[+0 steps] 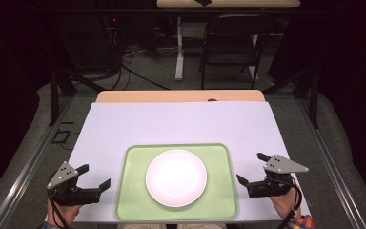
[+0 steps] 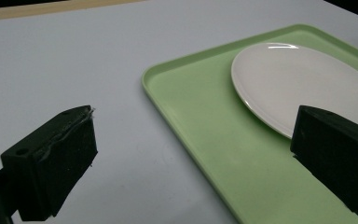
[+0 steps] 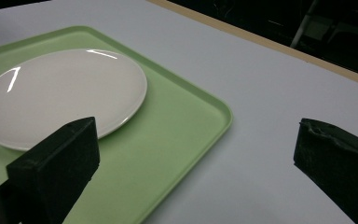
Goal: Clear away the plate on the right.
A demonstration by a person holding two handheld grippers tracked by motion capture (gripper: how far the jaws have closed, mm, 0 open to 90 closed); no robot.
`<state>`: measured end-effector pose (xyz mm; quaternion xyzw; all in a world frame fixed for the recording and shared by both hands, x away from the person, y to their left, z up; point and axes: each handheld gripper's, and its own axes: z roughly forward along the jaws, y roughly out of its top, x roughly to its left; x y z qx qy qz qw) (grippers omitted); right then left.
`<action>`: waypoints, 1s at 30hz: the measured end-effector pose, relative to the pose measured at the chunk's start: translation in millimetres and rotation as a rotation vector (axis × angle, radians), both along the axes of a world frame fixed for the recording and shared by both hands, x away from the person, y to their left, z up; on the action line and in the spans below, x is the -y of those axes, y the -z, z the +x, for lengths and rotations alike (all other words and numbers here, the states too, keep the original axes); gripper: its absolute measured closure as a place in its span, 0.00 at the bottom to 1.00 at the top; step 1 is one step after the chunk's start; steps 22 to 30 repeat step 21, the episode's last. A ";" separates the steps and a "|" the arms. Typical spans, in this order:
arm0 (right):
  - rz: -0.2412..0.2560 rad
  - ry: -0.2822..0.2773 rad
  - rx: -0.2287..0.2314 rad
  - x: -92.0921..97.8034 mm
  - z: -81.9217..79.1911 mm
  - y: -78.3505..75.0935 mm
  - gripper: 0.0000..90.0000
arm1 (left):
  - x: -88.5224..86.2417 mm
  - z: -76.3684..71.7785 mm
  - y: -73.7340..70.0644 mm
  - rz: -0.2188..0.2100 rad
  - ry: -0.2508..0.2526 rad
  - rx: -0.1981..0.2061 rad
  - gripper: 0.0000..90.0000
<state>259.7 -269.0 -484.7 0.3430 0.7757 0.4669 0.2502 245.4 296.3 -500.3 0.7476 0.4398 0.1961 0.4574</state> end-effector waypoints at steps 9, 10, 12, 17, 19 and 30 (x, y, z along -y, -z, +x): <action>0.032 0.069 -0.038 28.9 -16.8 10.2 0.00 | -16.7 -9.7 10.0 -0.007 -0.016 0.002 0.00; 0.041 0.078 -0.047 31.1 -20.0 12.2 0.00 | -17.7 -10.3 10.6 -0.005 -0.019 -0.002 0.00; 0.046 0.086 -0.055 34.1 -24.5 15.9 0.00 | -20.4 -12.1 12.3 0.000 -0.038 -0.011 0.00; 0.034 0.091 -0.102 36.1 -32.9 22.6 0.00 | -20.9 -11.0 14.6 0.000 -0.058 -0.035 0.00; 0.037 0.072 -0.093 35.1 -32.9 22.0 0.00 | -19.8 -9.5 15.7 0.011 -0.049 -0.045 0.00; 0.031 0.060 -0.070 31.5 -34.5 19.7 0.00 | -18.2 -8.2 16.6 0.020 -0.053 -0.049 0.00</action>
